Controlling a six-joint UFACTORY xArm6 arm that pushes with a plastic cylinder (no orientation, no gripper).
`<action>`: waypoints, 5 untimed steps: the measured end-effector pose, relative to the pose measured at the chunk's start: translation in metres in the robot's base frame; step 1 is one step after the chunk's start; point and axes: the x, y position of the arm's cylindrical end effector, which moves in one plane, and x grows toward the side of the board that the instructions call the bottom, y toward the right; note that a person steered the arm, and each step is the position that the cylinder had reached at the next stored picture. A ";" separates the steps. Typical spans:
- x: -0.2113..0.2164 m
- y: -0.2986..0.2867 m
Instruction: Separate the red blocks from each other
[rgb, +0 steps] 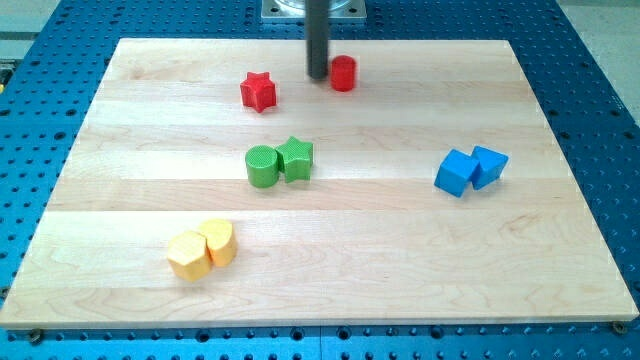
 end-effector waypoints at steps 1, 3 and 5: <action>0.026 0.058; 0.049 0.086; 0.087 0.090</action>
